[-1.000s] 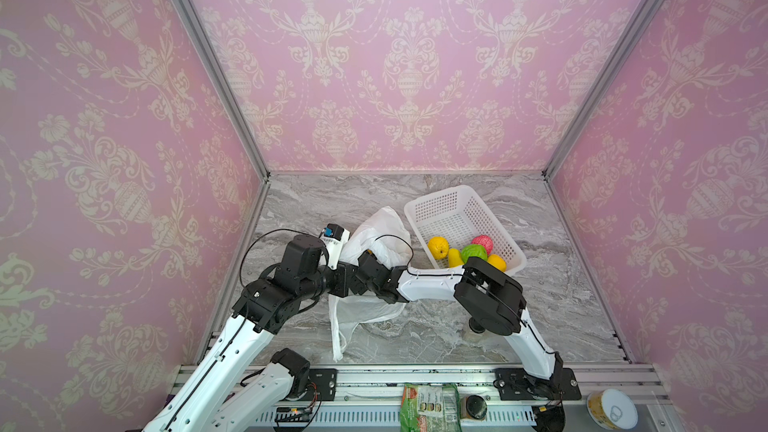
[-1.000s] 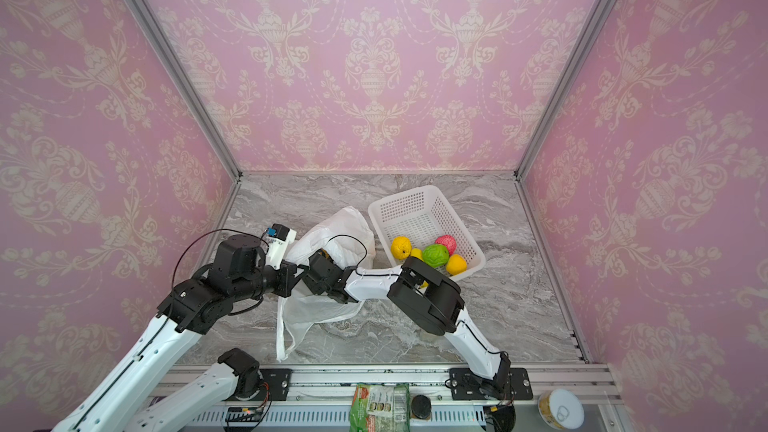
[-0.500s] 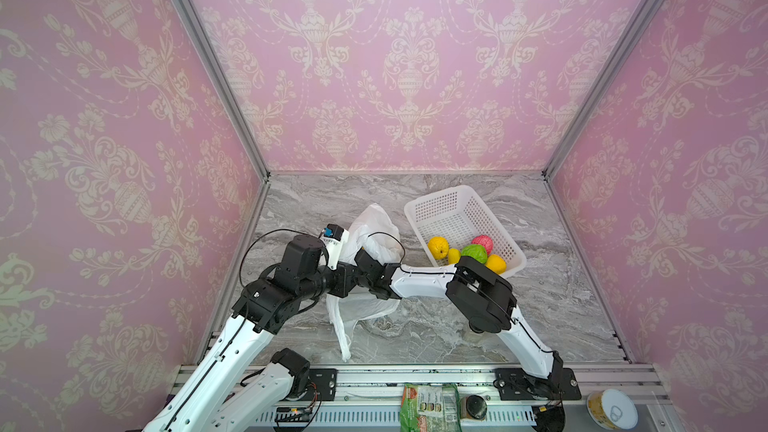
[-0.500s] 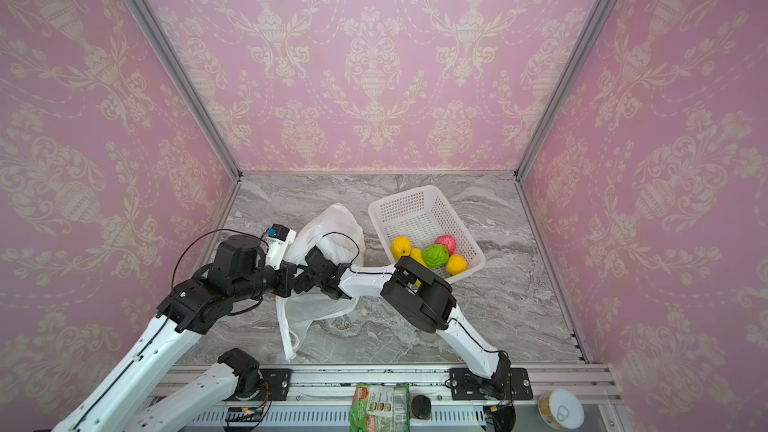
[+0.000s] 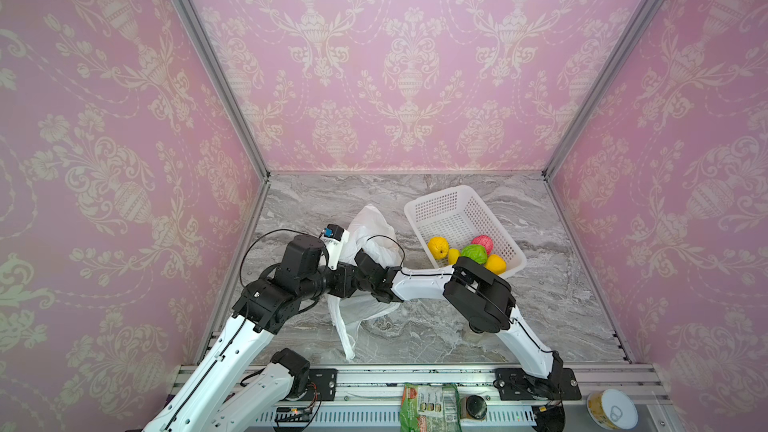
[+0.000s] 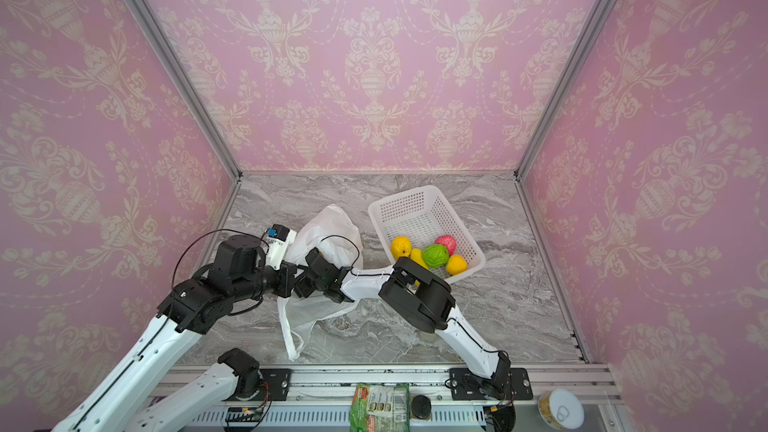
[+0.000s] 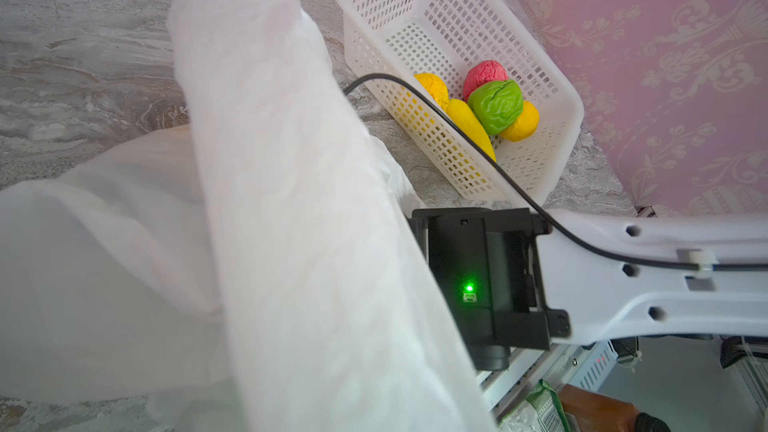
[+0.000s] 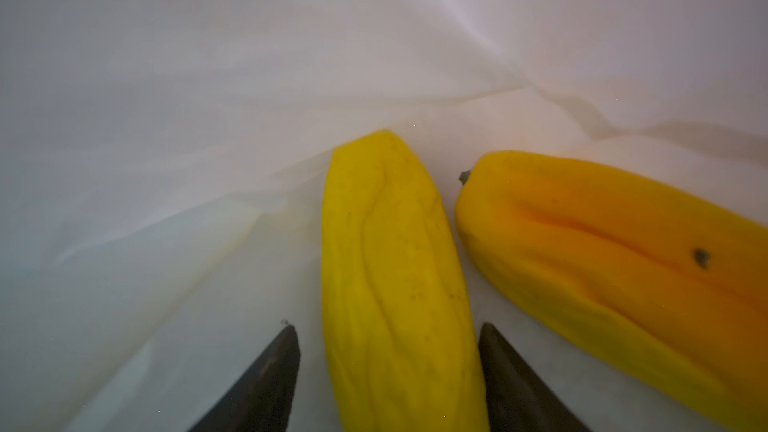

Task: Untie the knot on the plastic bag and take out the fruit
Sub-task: 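Reach down and close the right gripper on a yellow papaya, then lift the yellow papaya out of the bag and carry it over the basket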

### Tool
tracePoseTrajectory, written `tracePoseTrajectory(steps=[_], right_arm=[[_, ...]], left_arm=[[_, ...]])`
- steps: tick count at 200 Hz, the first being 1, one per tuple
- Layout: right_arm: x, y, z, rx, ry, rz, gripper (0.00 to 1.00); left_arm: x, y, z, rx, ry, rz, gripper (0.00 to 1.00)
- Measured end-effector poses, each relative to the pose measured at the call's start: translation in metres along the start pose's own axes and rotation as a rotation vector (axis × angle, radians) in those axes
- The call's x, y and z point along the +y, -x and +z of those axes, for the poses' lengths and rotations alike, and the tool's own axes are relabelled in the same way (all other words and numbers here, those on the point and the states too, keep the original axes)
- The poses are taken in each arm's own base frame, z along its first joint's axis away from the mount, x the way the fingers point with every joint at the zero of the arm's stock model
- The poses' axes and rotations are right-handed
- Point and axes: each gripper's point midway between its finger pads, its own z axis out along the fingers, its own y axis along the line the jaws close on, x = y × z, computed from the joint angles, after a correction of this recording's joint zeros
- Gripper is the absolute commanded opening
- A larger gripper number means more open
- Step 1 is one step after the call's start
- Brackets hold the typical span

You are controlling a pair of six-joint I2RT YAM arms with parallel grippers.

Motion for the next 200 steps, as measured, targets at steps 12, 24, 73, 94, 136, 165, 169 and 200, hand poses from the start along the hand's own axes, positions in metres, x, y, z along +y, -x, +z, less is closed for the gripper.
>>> tracePoseTrajectory(steps=[12,24,73,94,136,165,169,200], right_arm=[[0.001,0.005,0.003,-0.008,0.002,0.007,0.86],[0.003,0.012,0.008,-0.023,0.006,0.011,0.86],[0.005,0.009,0.022,-0.015,0.021,0.033,0.56],[0.004,0.005,0.018,-0.022,0.021,0.036,0.48],[-0.011,-0.013,-0.031,-0.004,-0.037,0.066,0.4],[-0.016,-0.003,-0.083,-0.069,-0.053,0.097,0.38],[-0.016,-0.002,-0.09,-0.081,-0.052,0.103,0.37],[-0.013,0.009,-0.129,-0.163,-0.032,0.131,0.34]], left_arm=[[0.0,0.0,0.0,0.0,0.0,0.0,0.0],[0.0,0.0,0.0,0.0,0.001,0.0,0.0],[0.0,0.0,0.0,0.0,0.0,0.0,0.0],[0.0,0.0,0.0,0.0,0.001,0.0,0.0],[0.006,-0.001,0.003,0.015,0.02,-0.018,0.0],[0.013,-0.004,0.007,0.036,0.042,-0.033,0.0],[0.013,-0.004,0.007,0.037,0.043,-0.033,0.0],[0.014,-0.003,0.007,0.036,0.047,-0.036,0.0]])
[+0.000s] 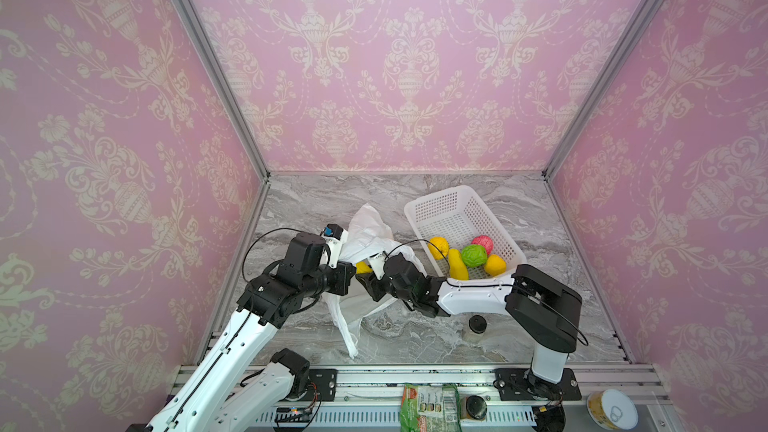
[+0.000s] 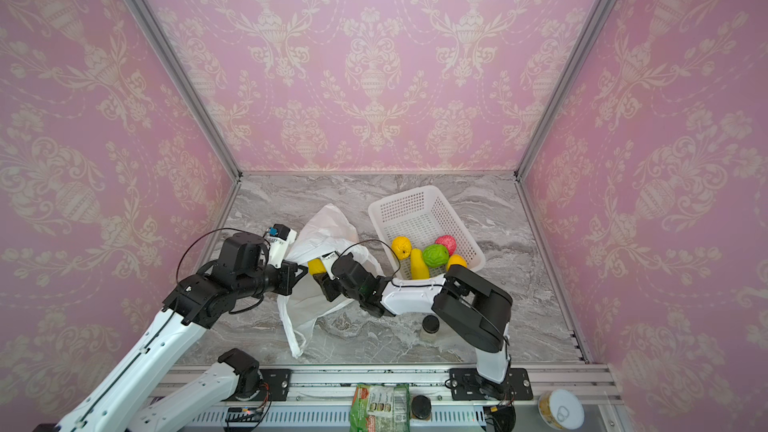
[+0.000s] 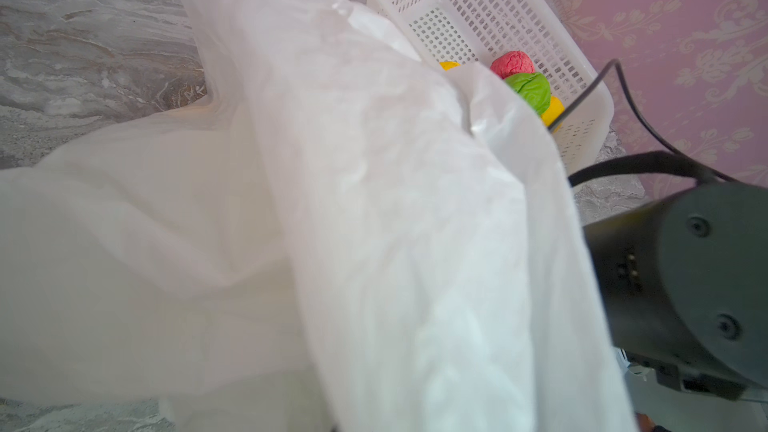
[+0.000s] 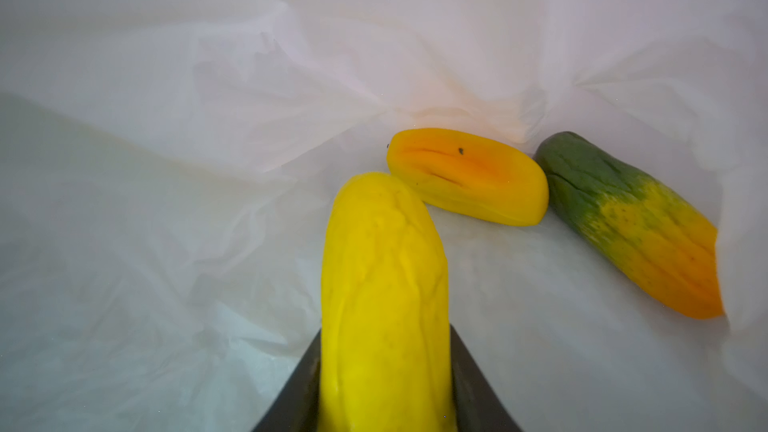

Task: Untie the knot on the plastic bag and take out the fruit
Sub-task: 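Lift the yellow papaya out of the bag and carry it over the basket, then lower the yellow papaya into the basket and open the right gripper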

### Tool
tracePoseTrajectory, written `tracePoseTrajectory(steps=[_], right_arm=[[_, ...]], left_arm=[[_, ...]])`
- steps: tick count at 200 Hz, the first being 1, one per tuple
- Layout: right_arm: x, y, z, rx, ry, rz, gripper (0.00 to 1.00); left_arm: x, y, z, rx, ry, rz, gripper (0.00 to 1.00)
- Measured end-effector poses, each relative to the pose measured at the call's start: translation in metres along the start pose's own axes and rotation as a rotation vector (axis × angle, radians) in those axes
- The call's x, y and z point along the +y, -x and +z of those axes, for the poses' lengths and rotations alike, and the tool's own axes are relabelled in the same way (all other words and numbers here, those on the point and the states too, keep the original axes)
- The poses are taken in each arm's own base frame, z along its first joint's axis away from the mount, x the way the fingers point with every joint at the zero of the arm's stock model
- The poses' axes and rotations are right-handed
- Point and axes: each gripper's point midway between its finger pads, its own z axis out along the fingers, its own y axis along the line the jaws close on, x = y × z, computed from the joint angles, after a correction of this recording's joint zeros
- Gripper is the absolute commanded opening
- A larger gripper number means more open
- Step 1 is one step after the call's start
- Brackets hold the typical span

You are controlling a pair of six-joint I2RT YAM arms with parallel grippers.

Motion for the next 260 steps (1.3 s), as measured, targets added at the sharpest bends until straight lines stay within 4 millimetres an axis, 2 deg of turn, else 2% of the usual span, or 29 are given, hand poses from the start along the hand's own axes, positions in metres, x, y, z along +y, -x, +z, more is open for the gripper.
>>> tracePoseTrajectory(steps=[24,57,78,105,131,149,176,199,222,260], right_arm=[[0.008,-0.003,-0.019,-0.014,0.033,0.005,0.33],[0.034,-0.004,-0.057,-0.038,0.107,-0.018,0.33],[0.045,0.015,-0.093,-0.112,0.153,-0.04,0.33],[0.035,0.045,-0.144,-0.25,0.127,-0.054,0.33],[0.003,0.064,-0.194,-0.382,0.006,-0.047,0.29],[-0.036,0.072,-0.224,-0.458,-0.135,-0.011,0.29],[-0.095,0.067,-0.25,-0.49,-0.356,0.041,0.27],[-0.138,0.053,-0.257,-0.442,-0.52,0.093,0.25],[-0.176,0.03,-0.253,-0.336,-0.653,0.153,0.24],[-0.217,0.0,-0.238,-0.163,-0.772,0.251,0.25]], left_arm=[[0.0,0.0,0.0,0.0,0.0,0.0,0.0],[0.0,0.0,0.0,0.0,0.0,0.0,0.0],[0.0,0.0,0.0,0.0,0.0,0.0,0.0],[0.0,0.0,0.0,0.0,0.0,0.0,0.0],[0.0,0.0,0.0,0.0,0.0,0.0,0.0],[0.0,0.0,0.0,0.0,0.0,0.0,0.0],[0.0,0.0,0.0,0.0,0.0,-0.001,0.0],[0.0,0.0,0.0,-0.001,0.0,0.0,0.0],[0.0,0.0,0.0,0.001,0.0,-0.001,0.0],[0.0,0.0,-0.001,-0.003,0.0,0.0,0.0]])
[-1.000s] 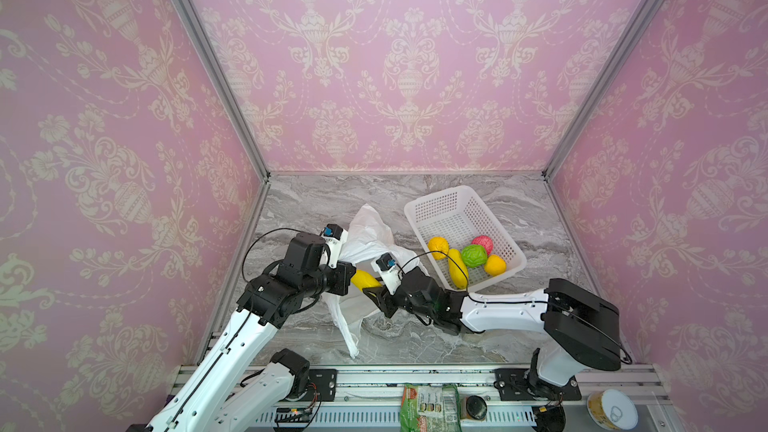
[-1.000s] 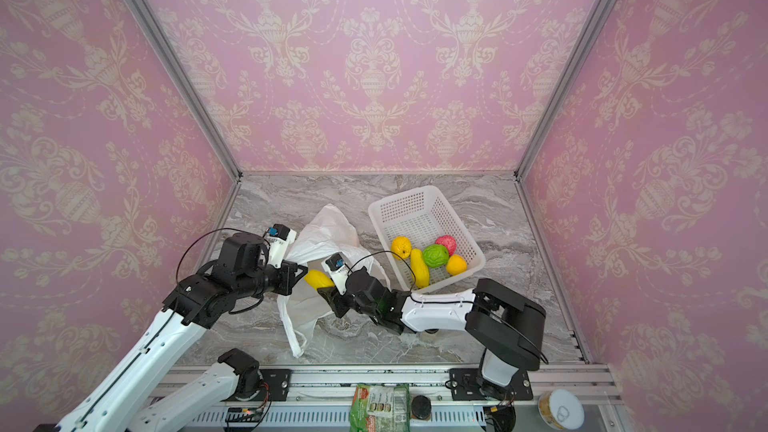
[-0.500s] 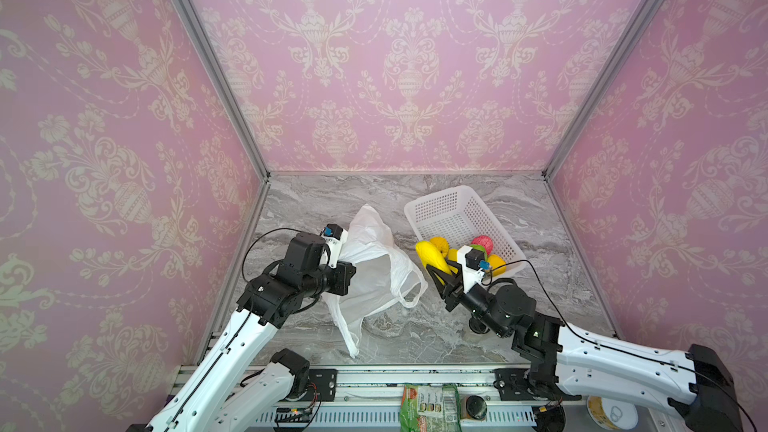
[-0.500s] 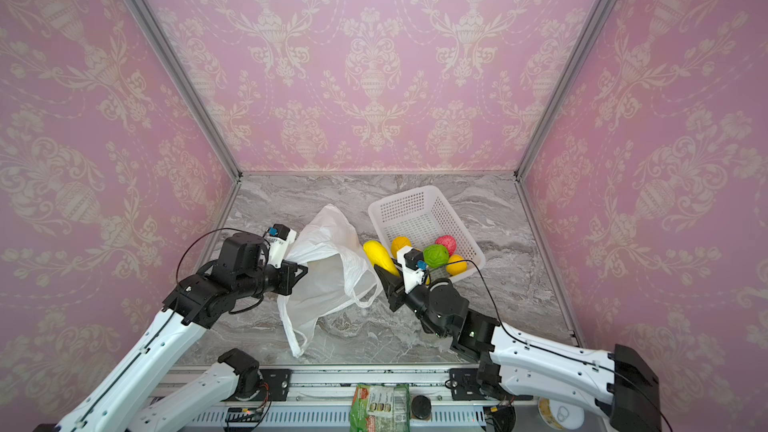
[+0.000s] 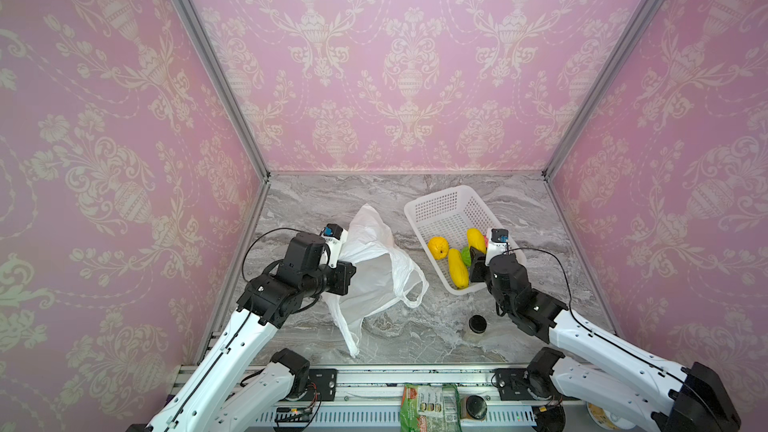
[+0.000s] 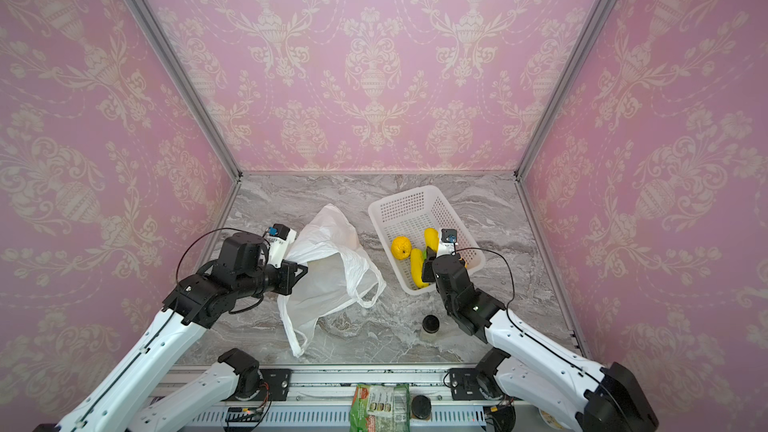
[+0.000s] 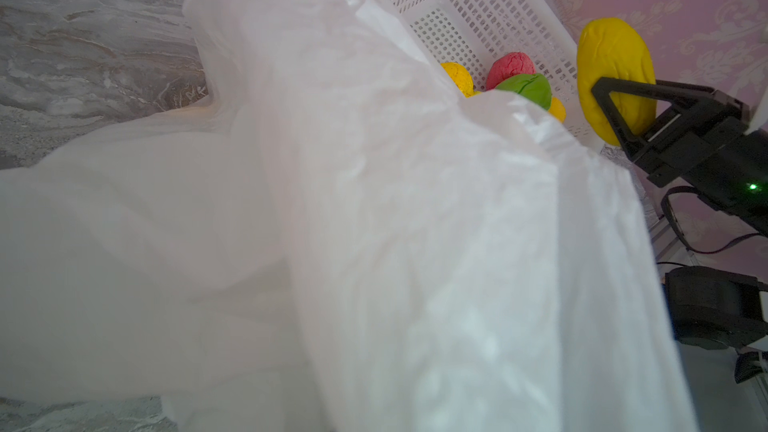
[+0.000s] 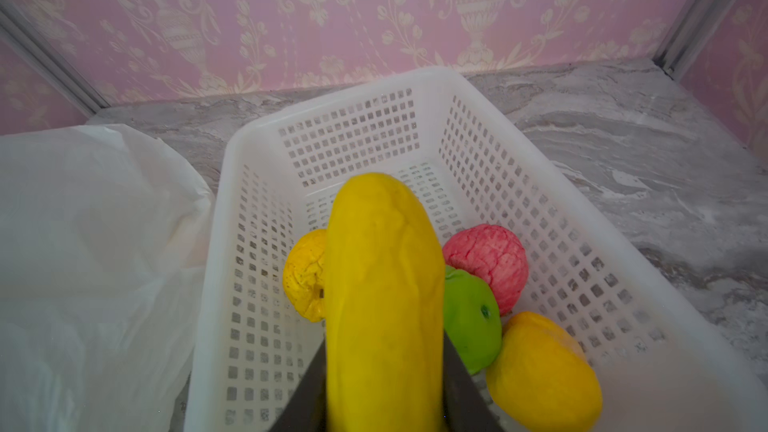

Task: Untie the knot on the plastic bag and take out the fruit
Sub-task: 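Lower the yellow papaya into the basket and open the right gripper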

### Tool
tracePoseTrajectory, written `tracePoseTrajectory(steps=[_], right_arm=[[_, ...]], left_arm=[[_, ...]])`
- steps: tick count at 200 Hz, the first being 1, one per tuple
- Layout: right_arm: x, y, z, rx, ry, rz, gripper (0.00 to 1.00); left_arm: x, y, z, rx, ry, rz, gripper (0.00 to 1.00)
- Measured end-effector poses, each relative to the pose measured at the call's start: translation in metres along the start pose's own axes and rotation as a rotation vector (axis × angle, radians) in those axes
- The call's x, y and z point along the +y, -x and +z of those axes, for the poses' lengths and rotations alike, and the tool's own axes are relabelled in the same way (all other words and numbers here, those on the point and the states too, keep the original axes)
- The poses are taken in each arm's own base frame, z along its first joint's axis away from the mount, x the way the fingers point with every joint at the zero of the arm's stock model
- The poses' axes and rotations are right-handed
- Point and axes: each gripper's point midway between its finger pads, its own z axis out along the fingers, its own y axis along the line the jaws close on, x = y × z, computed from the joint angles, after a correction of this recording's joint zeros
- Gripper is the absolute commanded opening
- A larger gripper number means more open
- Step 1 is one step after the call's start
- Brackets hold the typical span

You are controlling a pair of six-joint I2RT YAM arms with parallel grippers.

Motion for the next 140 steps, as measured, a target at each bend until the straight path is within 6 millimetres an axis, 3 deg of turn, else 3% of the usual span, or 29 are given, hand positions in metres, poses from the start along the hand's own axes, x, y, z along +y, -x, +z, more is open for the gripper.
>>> tracePoseTrajectory(steps=[48,93,140], right_arm=[[-0.014,-0.025,0.027,0.141,-0.077,0.014,0.26],[-0.022,-0.039,0.036,0.201,-0.095,0.032,0.3],[0.001,-0.04,0.05,0.234,-0.003,0.047,0.37]], left_arm=[[0.0,0.0,-0.001,-0.004,-0.002,0.001,0.0],[-0.001,0.001,-0.002,-0.007,-0.003,0.002,0.0],[-0.001,0.001,-0.002,-0.009,-0.003,0.002,0.0]])
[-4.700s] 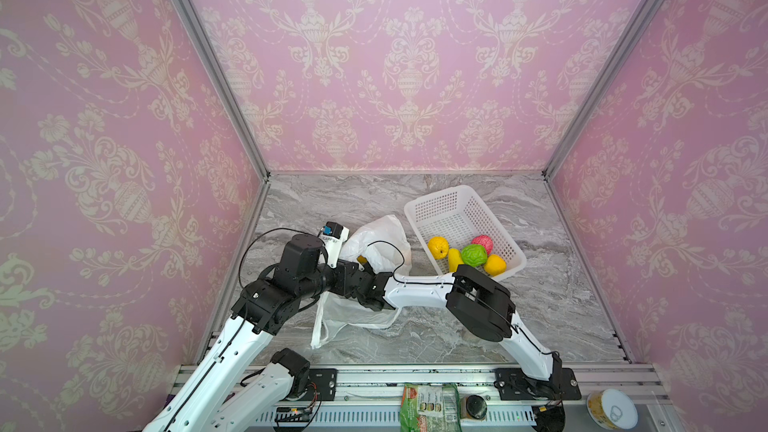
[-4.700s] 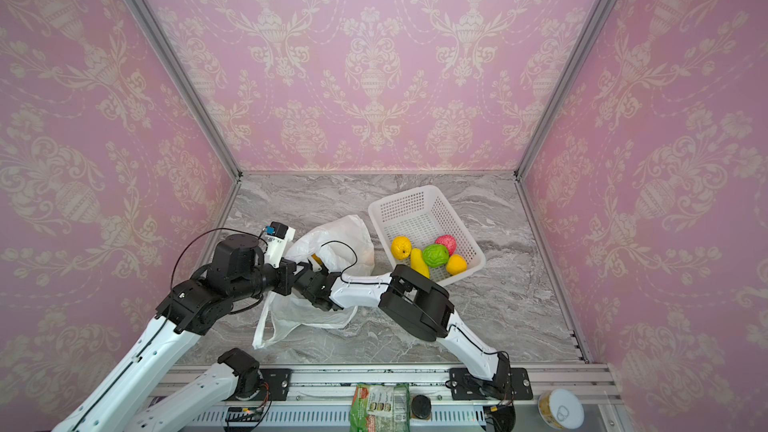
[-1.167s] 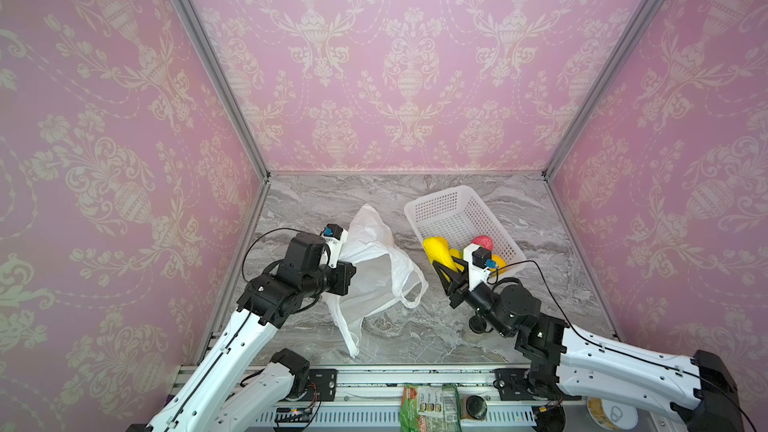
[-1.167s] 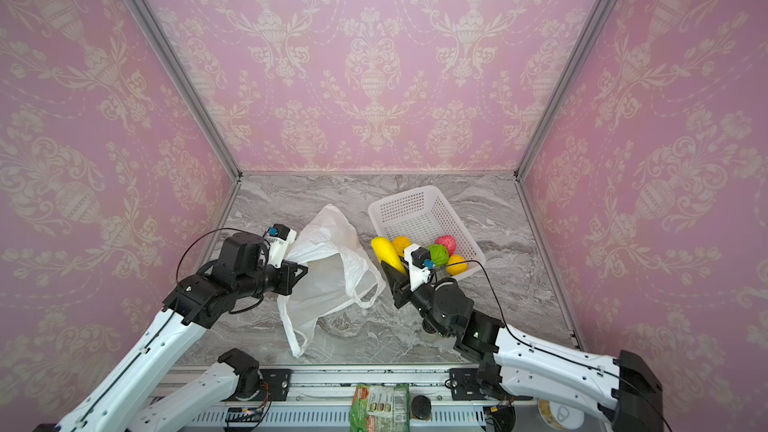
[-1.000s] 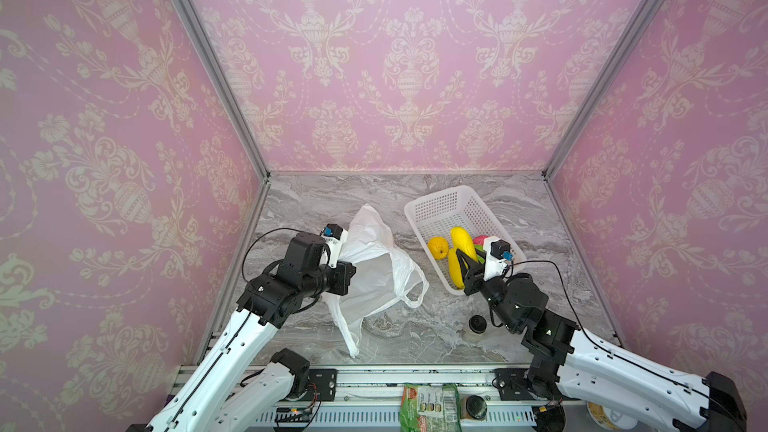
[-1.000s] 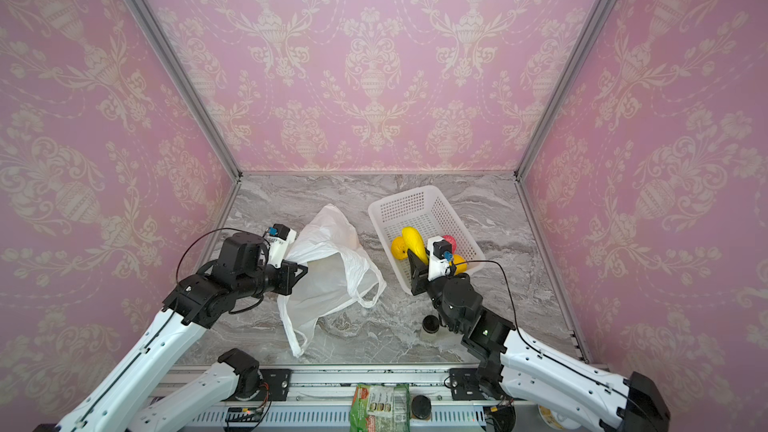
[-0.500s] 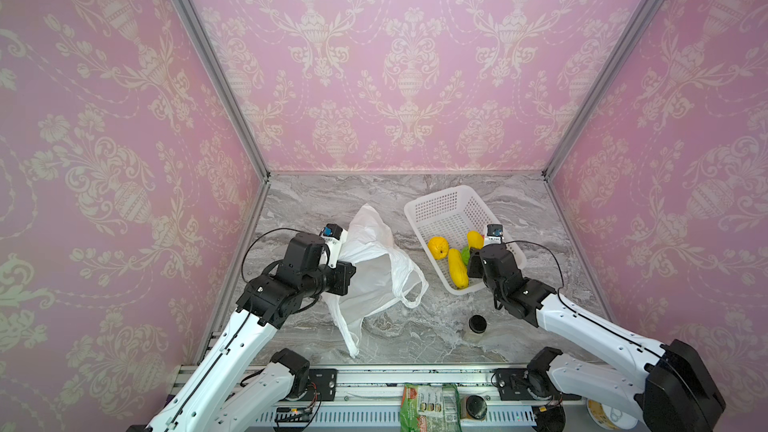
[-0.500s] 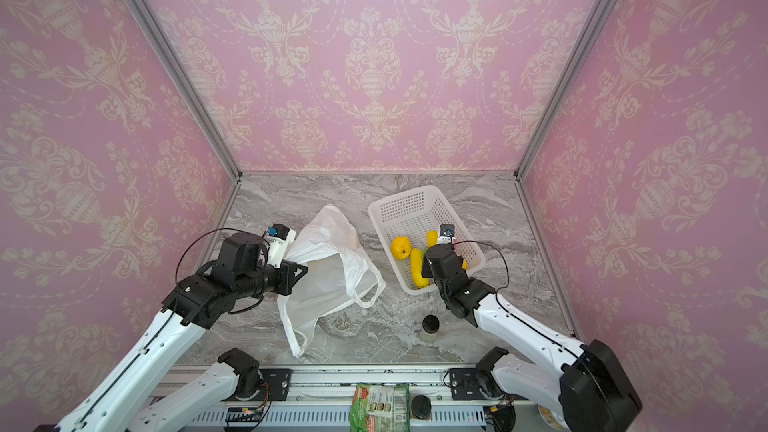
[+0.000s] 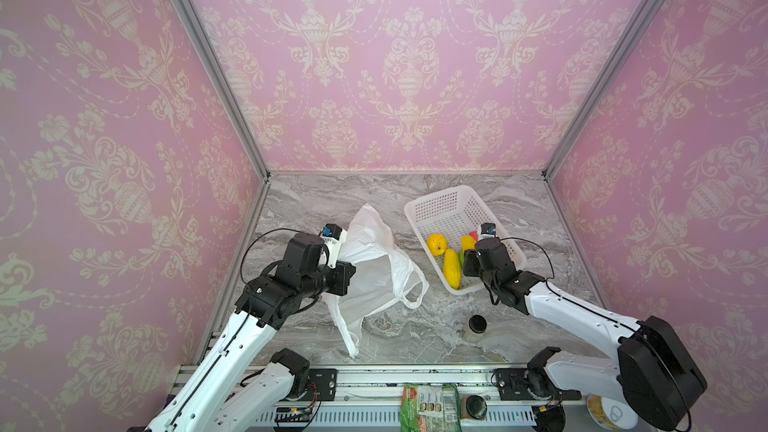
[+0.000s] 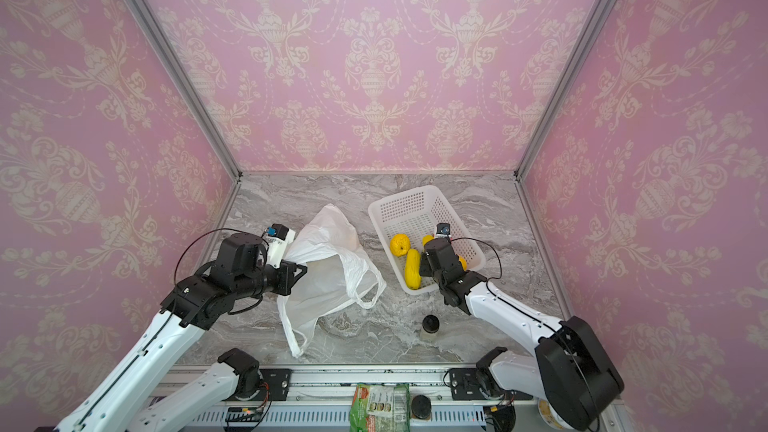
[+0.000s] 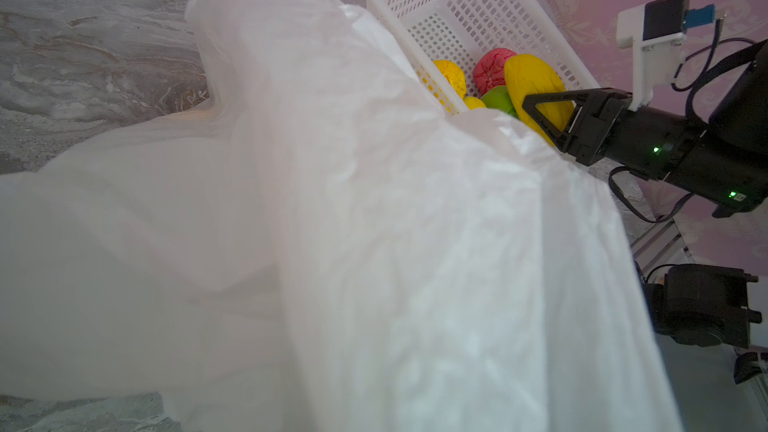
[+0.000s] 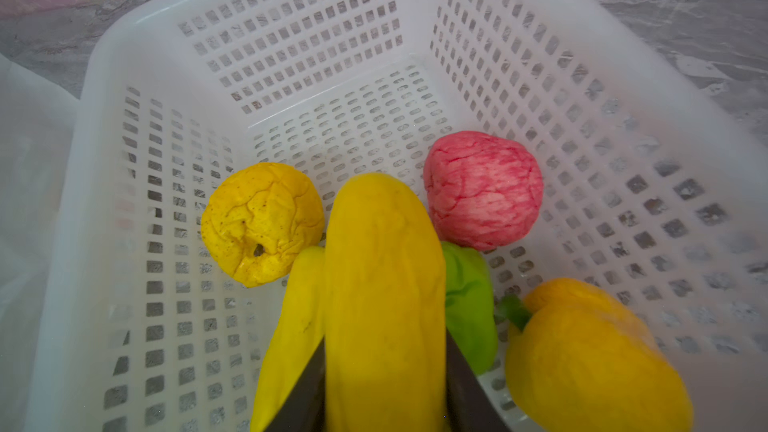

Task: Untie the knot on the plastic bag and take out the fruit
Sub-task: 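Lower the yellow papaya into the basket and open the right gripper, then move the empty right gripper back into the bag mouth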

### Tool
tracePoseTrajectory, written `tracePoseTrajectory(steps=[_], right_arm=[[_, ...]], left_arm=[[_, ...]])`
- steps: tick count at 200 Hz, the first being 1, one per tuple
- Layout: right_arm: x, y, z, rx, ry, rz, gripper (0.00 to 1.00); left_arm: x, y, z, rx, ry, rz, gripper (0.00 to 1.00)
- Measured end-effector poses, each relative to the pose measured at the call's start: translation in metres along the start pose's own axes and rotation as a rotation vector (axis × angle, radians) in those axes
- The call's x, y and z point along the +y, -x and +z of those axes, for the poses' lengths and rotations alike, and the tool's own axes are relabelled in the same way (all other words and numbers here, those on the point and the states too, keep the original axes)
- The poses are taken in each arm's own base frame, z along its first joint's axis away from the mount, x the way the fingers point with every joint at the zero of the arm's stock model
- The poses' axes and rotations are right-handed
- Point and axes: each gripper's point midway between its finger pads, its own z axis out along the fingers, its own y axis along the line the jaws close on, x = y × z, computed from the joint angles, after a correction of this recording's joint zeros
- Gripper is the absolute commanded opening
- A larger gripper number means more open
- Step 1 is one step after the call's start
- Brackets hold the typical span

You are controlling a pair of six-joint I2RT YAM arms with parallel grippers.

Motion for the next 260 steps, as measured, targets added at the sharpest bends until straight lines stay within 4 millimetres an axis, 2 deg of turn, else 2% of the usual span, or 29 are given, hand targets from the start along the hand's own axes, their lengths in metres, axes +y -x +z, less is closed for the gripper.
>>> tracePoseTrajectory(steps=[33,45,58,76,96,113,148,176,202,212,238,260], right_arm=[[0.015,0.015,0.023,0.011,0.003,0.002,0.37],[0.018,0.019,0.039,0.027,-0.008,0.005,0.33],[0.02,0.022,0.06,0.05,-0.024,0.008,0.35],[0.02,0.019,0.084,0.083,-0.043,0.016,0.46],[0.016,0.022,0.1,0.085,-0.065,0.025,0.58],[0.016,0.028,0.104,0.074,-0.064,0.027,0.67],[0.02,0.026,0.102,0.08,-0.044,0.024,0.86],[0.019,0.035,0.081,0.046,-0.022,0.03,0.94],[0.023,0.055,0.038,-0.04,0.037,0.039,0.95],[0.027,0.063,0.017,-0.086,0.069,0.035,0.91],[0.059,0.076,-0.045,-0.221,0.219,-0.028,0.78],[0.098,0.068,-0.094,-0.302,0.39,-0.119,0.71]], left_arm=[[0.0,0.0,0.001,0.002,0.001,-0.001,0.0],[0.0,0.0,0.0,0.001,0.001,-0.001,0.0],[0.0,0.0,-0.001,-0.002,0.0,0.0,0.0],[0.0,0.0,-0.001,-0.005,-0.001,0.001,0.0],[0.0,0.0,-0.001,-0.004,-0.001,0.0,0.0],[0.0,0.0,-0.001,-0.004,-0.001,0.001,0.0],[0.001,0.001,-0.001,-0.007,0.004,-0.004,0.0],[0.003,0.002,-0.001,-0.009,0.006,-0.007,0.0],[0.003,0.002,-0.001,-0.009,0.007,-0.008,0.0],[0.004,0.002,-0.001,-0.009,0.011,-0.012,0.0],[0.005,0.002,0.0,-0.004,0.014,-0.014,0.0],[0.005,0.002,0.0,-0.006,0.013,-0.014,0.0]])
